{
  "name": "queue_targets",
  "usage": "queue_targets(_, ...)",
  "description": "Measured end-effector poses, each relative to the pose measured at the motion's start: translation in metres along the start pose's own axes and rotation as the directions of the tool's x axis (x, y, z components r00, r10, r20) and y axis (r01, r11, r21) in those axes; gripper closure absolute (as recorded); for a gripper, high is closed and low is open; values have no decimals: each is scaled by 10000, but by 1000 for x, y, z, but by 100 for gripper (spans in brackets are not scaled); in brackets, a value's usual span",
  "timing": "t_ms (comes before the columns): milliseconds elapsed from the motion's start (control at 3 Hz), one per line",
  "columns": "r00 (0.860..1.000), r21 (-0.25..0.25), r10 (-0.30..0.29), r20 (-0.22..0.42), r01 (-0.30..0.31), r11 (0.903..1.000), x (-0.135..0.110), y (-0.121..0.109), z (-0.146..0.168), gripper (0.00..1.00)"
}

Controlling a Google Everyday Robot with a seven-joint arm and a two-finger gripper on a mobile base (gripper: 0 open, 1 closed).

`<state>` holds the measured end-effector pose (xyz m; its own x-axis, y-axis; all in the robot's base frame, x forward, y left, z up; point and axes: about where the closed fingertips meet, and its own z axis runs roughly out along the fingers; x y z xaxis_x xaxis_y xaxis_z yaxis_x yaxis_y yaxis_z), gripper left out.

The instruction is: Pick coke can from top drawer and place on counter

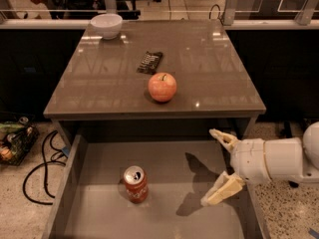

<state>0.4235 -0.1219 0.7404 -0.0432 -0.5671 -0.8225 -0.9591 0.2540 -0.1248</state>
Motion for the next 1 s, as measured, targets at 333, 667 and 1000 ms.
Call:
queue_targets(333,9951,-237,238,963,-216,9995,8,8,38,0)
queue_targets(667,9762,-592,460,2121,-341,9977,11,19,76,0)
queue_targets(1000,9465,-926,521,3186,-236,9954,9,31,109,0)
